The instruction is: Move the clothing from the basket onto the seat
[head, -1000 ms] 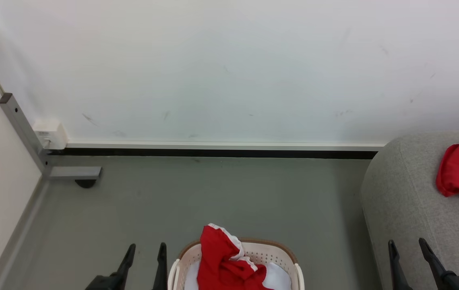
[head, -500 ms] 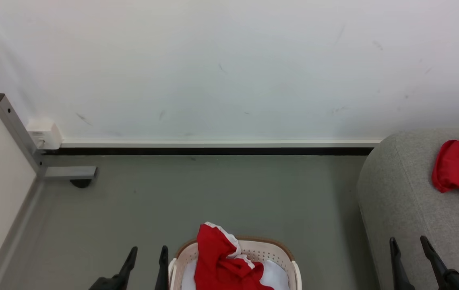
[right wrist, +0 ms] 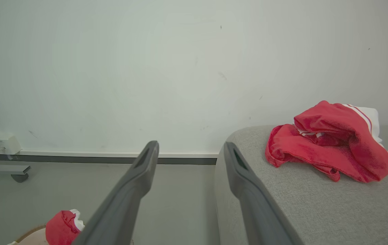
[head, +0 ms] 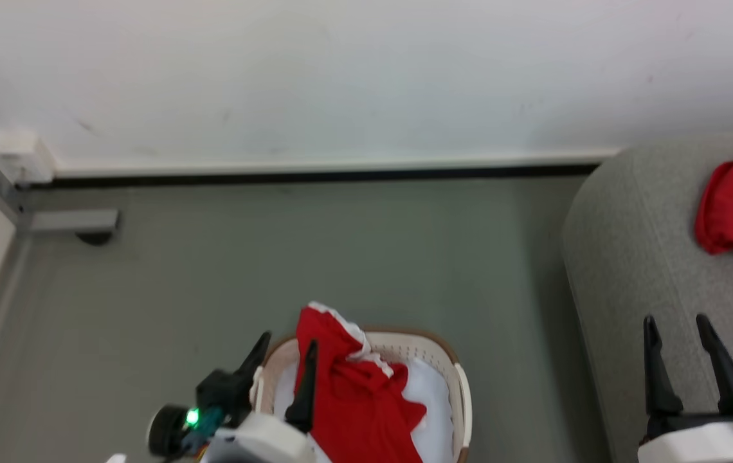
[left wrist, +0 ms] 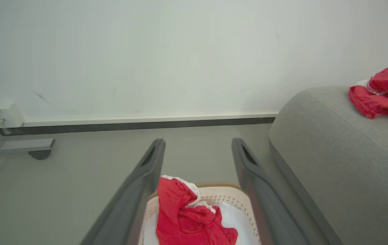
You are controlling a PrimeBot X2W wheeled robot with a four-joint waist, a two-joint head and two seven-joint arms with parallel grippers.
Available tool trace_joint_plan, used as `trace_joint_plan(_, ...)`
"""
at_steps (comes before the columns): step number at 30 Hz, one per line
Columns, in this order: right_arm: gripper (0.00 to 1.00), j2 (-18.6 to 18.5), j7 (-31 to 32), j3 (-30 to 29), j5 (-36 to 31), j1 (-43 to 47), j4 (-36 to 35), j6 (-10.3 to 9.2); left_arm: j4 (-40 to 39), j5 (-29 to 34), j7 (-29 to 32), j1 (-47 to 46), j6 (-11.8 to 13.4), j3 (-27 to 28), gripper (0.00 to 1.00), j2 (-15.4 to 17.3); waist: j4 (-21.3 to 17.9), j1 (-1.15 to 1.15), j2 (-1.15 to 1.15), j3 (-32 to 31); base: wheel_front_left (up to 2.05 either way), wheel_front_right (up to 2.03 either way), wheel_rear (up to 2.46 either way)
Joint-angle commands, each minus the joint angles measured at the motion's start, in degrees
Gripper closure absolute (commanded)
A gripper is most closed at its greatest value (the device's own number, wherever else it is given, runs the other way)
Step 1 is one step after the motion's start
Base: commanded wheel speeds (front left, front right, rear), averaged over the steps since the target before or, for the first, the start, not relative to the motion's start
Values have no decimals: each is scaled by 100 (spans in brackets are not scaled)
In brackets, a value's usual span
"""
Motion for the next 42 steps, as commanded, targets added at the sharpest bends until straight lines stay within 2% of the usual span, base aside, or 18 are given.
trace_joint_plan(1,0,-5,1,-9,15,-141,-54,-14,102,120,102,-211,-4,-49,0,15,-157,-1,0,618,0,0,0)
trace_joint_plan(7,0,-3,0,30,212,-714,-283,-14,741,187,761,-1298,51,-380,0,4,-435,-1,0,1728,0,0,0)
trace_joint_plan(13,0,-2,0,177,436,-1229,-524,-14,1654,223,1381,-2277,322,-490,0,1,-784,-1,0,2810,0,0,0)
trace_joint_plan(22,0,0,0,369,725,-1620,-825,-14,2884,139,1519,-3138,570,-282,0,127,-1297,-1,0,3971,0,0,0)
trace_joint_plan(33,0,0,0,533,787,-1585,-1126,-14,3706,76,1273,-3748,705,-196,0,266,-1540,-1,0,4699,0,0,0)
trace_joint_plan(42,0,-1,1,688,887,-1433,-1197,-14,4188,-21,1071,-4069,729,-180,0,312,-1806,-1,0,4938,0,0,0)
